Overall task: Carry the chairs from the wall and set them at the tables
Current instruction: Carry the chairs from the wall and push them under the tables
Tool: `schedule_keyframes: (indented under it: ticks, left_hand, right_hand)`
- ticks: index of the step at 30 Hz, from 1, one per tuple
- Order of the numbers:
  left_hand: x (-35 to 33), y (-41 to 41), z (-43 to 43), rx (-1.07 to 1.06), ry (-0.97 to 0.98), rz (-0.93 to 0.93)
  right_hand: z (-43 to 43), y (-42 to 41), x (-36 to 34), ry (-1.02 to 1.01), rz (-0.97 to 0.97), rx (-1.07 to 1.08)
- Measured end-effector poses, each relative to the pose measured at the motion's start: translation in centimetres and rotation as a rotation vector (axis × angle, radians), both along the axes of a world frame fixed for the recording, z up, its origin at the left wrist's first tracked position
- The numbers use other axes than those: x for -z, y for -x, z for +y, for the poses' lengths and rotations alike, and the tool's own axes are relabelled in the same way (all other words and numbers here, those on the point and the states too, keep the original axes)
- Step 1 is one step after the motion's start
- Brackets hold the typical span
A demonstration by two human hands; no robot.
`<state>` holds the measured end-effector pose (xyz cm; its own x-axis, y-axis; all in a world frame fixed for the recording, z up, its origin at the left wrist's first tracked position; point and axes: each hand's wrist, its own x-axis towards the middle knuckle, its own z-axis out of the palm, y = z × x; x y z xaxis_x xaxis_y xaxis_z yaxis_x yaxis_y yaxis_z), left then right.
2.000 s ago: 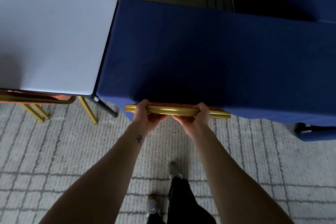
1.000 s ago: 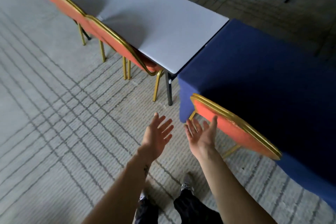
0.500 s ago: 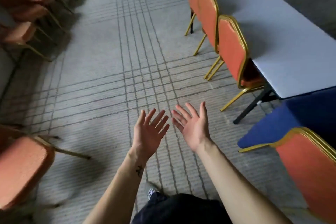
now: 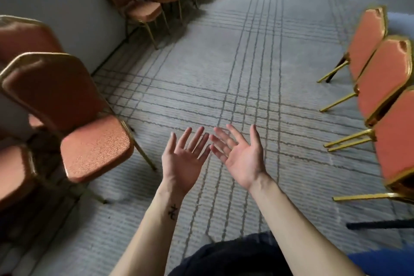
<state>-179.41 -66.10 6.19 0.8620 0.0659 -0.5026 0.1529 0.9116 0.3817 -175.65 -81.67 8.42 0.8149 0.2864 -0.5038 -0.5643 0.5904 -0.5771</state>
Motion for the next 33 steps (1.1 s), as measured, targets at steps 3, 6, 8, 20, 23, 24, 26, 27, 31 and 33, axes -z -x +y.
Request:
schedule_keyframes:
  ticks: [3,6,8,20,23,24,26,27,31,33]
  left_hand:
    - [0.4,-0.2,2.5,-0.057,0.013,0.018]
    - [0.8,-0.6,5.2,-0.137,0.028,0.029]
    - [1.5,-1.5,7.8,-0.203,0.027,0.038]
    - [0.1,-16.0,21.7,-0.465,-0.056,0.062]
    - [-0.7,-19.7,25.0,-0.520,-0.048,0.031]
    - [-1.0,-20.6,25.9,-0.531,-0.056,0.031]
    - [-1.2,-22.1,27.8,-0.555,-0.069,0.044]
    - [-1.3,-22.9,28.8,-0.572,-0.070,0.052]
    - [-1.2,-26.4,34.3,-0.608,-0.074,0.047]
    - [-0.6,-28.7,37.9,-0.614,-0.085,0.055]
  right_hand:
    - [2.7,-1.2,0.2,0.011,-0.003,-0.078]
    - [5.9,-3.3,1.0,0.033,-0.010,-0.147]
    - [8.9,-5.3,1.7,0.033,0.006,-0.209]
    - [26.2,-23.2,2.2,-0.067,0.010,-0.503]
    - [30.4,-27.7,1.4,-0.112,-0.008,-0.550]
    - [31.5,-28.9,1.3,-0.121,-0.009,-0.543]
    - [34.0,-30.9,1.0,-0.112,0.004,-0.527]
    - [35.2,-31.9,1.0,-0.109,0.011,-0.528]
    - [40.5,-34.8,1.6,-0.108,0.017,-0.617]
    - [43.7,-36.5,1.9,-0.085,0.033,-0.613]
